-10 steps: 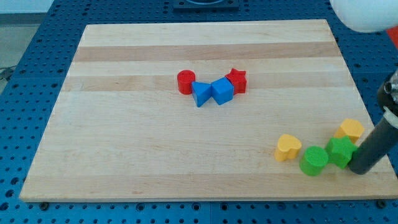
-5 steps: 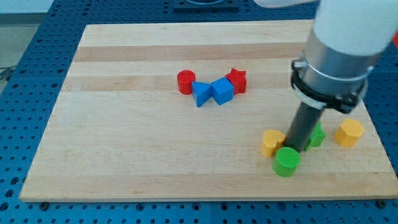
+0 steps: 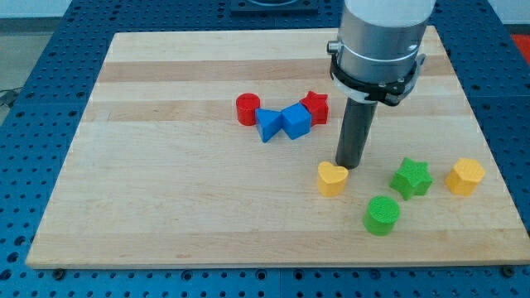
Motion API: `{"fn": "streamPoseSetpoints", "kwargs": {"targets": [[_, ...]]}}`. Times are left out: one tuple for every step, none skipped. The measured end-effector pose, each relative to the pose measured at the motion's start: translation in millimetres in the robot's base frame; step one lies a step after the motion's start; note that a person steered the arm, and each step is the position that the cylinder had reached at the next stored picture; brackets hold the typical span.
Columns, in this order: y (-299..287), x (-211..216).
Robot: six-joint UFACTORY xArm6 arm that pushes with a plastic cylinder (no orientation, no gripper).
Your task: Move the yellow heart to the bottom side of the red star
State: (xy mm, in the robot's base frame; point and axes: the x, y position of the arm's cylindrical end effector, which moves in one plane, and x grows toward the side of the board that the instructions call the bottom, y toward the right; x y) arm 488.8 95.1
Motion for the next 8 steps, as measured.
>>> {"fn": "streamPoseSetpoints", "kwargs": {"targets": [[-45.1, -1.1], [-92.3, -1.1], [-142.7, 8.8], [-155.4, 89.7], [-137.4, 129.7], [-63.0, 124.7], [-60.7, 124.7], [-37.7, 130.0]]}}
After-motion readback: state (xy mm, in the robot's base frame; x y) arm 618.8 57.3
